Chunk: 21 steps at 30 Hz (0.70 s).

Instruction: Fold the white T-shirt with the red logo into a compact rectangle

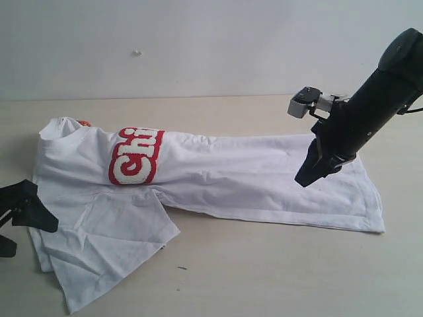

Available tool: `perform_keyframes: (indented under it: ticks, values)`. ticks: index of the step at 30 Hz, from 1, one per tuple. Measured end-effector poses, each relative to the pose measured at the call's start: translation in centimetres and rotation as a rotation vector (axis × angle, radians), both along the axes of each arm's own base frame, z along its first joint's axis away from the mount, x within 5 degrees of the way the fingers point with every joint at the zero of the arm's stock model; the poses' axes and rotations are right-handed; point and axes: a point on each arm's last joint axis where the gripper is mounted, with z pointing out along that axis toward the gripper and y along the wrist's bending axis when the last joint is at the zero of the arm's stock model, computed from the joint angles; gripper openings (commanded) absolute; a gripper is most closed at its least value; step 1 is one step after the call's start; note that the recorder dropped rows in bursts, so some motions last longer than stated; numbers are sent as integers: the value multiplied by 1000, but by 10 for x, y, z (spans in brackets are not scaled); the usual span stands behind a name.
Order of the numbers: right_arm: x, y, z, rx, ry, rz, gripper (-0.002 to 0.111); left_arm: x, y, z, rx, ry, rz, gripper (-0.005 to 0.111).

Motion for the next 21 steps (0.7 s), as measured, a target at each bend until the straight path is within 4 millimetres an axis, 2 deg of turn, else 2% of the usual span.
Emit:
perform_keyframes:
  ticks: [3,5,11,15,17,21]
  values:
    - [0,0,0,4,0,-2,0,1,-2,-8,-31,21,23,58]
    - [0,1,0,8,3,-2,0,2,-3,-13,-52,35,32,55]
    - [0,1,1,16,7,-4,0,1,-7,-22,-105,75,46,58]
    - [0,2,1,21,6,-3,0,0,-14,-28,-205,100,14,55]
    - [0,2,1,22,6,-4,0,0,-18,-32,-268,102,-11,45]
    - [0,2,1,26,6,-7,0,-2,-21,-41,-300,119,-28,1]
